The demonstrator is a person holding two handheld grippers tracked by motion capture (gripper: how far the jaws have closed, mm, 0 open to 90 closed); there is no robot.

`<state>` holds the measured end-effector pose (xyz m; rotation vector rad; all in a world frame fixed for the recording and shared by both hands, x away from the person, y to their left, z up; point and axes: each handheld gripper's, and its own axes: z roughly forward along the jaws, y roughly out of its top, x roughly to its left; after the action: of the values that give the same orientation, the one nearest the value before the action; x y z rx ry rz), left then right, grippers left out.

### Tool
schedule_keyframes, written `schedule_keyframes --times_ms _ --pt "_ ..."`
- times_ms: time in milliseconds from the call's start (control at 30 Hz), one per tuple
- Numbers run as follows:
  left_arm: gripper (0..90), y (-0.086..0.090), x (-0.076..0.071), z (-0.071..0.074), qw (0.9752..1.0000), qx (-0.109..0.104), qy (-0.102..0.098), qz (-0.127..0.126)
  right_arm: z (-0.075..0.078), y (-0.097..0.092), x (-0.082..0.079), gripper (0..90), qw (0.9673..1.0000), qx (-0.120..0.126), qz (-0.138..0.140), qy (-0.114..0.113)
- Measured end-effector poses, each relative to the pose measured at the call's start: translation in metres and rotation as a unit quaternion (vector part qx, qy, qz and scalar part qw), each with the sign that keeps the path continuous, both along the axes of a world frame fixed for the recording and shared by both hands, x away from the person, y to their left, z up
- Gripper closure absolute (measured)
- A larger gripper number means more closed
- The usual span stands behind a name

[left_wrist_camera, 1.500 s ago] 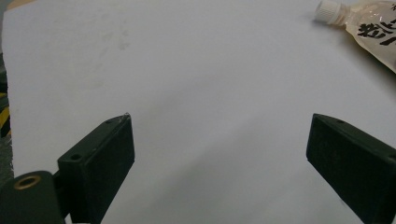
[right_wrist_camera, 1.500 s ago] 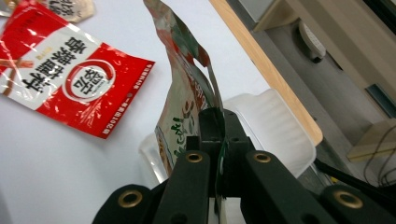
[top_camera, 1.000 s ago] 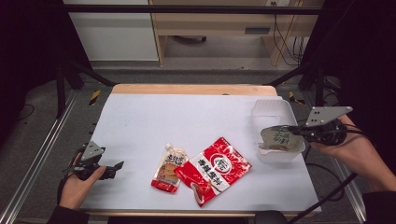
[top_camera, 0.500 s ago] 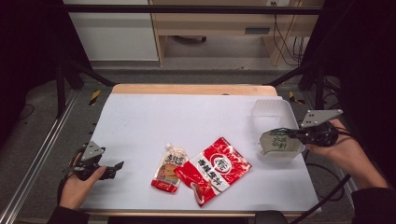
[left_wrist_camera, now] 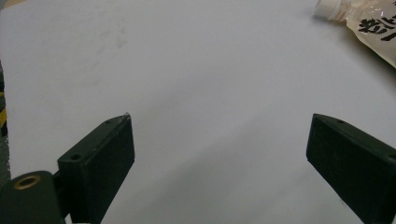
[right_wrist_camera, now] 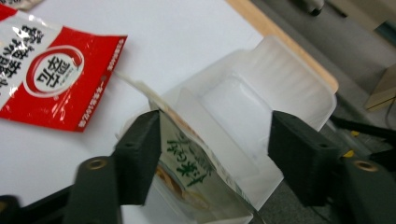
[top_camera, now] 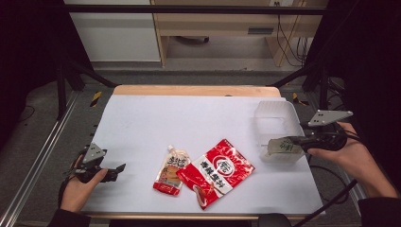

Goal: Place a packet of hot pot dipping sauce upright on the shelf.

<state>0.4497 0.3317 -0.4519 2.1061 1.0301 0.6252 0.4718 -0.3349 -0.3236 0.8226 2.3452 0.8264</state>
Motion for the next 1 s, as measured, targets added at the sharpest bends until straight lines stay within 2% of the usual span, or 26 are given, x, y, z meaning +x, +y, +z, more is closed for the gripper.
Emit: schedule_keyframes --times_ms 133,267,333,367,400,433,467,600,633,667,700,733,933,1000 --pt "7.5 0.000 0.000 0.000 1.0000 0.001 0.000 -0.001 0.012 0.018 -0.009 23.9 0.9997 0.003 -0.002 -0.023" --pt "7.5 0.000 0.000 0.000 1.0000 0.001 0.000 -0.001 0.023 0.049 -0.017 20.7 0.9987 -0.008 0.016 -0.047" --pt "7.5 -0.001 0.000 0.000 1.0000 0.002 0.000 -0.001 0.026 0.065 -0.020 19.7 0.9982 -0.009 0.025 -0.054" --pt "7.4 -0.001 -0.001 0.000 1.0000 0.002 0.000 -0.002 0.027 0.079 -0.022 17.7 0.9978 -0.007 0.035 -0.057" --pt "7.4 -0.001 -0.001 0.000 1.0000 0.002 0.000 -0.002 0.027 0.079 -0.022 17.7 0.9978 -0.007 0.035 -0.057" --pt "7.5 -0.001 -0.001 0.000 1.0000 0.001 0.000 -0.003 0.027 0.095 -0.024 17.6 0.9971 -0.007 0.046 -0.060" --pt "7.5 -0.001 -0.001 0.000 1.0000 0.002 0.000 -0.003 0.027 0.095 -0.024 17.6 0.9971 -0.007 0.046 -0.060" --pt "7.5 -0.002 -0.001 0.000 1.0000 0.002 -0.001 -0.004 0.023 0.124 -0.025 15.9 0.9965 -0.009 0.060 -0.057" --pt "7.5 -0.001 -0.001 0.000 1.0000 0.002 -0.001 -0.004 0.020 0.137 -0.025 15.8 0.9962 -0.012 0.065 -0.055" --pt "7.5 -0.001 -0.001 0.000 1.0000 0.002 -0.002 -0.003 0.020 0.137 -0.025 15.8 0.9962 -0.012 0.065 -0.055" --pt "7.5 -0.001 -0.001 0.000 1.0000 0.002 -0.002 -0.003 0.016 0.149 -0.024 15.3 0.9960 -0.010 0.073 -0.050" --pt "7.5 -0.001 -0.001 0.000 1.0000 0.002 -0.003 -0.003 0.016 0.149 -0.024 15.3 0.9960 -0.010 0.073 -0.050" --pt "7.5 -0.002 -0.001 0.000 1.0000 0.003 -0.002 -0.003 0.000 0.179 -0.023 14.6 0.9946 -0.010 0.095 -0.041" --pt "7.4 -0.002 -0.001 0.000 1.0000 0.003 -0.003 -0.003 -0.005 0.189 -0.022 14.6 0.9944 -0.001 0.098 -0.039"
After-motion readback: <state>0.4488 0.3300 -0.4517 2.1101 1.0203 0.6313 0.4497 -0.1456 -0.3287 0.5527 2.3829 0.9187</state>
